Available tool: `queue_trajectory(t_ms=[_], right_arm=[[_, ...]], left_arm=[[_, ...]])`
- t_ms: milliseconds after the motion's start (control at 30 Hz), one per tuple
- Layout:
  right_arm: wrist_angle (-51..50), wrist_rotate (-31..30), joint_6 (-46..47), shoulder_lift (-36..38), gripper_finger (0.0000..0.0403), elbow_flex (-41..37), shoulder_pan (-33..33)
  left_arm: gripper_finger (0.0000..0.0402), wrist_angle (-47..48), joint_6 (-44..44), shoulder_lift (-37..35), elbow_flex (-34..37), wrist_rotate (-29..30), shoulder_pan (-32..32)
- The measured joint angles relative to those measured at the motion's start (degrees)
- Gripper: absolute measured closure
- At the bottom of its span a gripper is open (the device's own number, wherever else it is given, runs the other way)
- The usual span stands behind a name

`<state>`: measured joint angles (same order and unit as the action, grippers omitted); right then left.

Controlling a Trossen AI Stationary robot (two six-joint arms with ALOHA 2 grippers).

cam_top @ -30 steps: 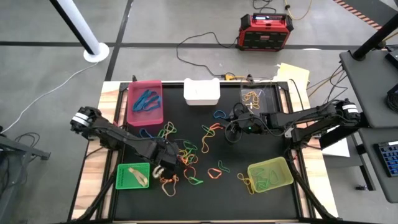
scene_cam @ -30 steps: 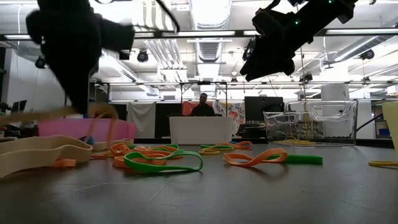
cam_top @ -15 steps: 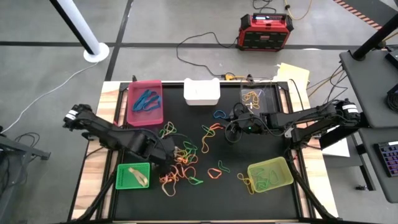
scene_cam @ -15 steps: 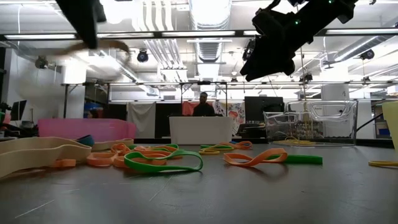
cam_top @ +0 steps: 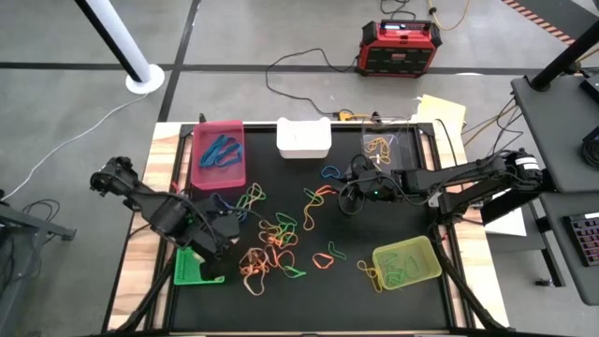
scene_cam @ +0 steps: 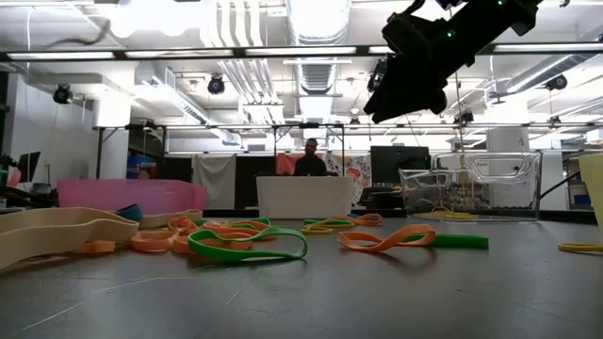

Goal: Sort rubber bands into baskets
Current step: Put the light yellow rubber band into the green bin

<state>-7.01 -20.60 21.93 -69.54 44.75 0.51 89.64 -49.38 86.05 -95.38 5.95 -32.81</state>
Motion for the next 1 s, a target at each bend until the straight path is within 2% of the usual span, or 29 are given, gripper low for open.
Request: queue_trajectory(t_ms=[200, 567, 700, 800, 1000], right_arm=[[0.0, 0.0, 0.0, 0.0, 0.025, 0.0, 0.0], [0.0, 0.0, 0.0, 0.0, 0.025, -0.2, 0.0], [0.0, 0.0, 0.0, 0.0, 0.025, -0.2, 0.0], [0.0, 0.0, 0.0, 0.0, 0.025, -0.2, 0.0], [0.0, 0.0, 0.0, 0.0, 0.025, -0.2, 0.0]], left_arm=[[0.0402, 0.3, -5.0, -0.3, 5.0, -4.9, -0.6], [0.0402, 0.4, -11.0, -1.7, 24.2, -23.0, -0.6], [0.0402, -0.3, -11.5, -1.9, 30.0, -26.4, -0.6], [0.0402, -4.8, -10.3, -2.0, 32.6, -27.7, -0.5], [0.0401, -19.8, -6.3, -1.9, 34.4, -27.5, -0.4]])
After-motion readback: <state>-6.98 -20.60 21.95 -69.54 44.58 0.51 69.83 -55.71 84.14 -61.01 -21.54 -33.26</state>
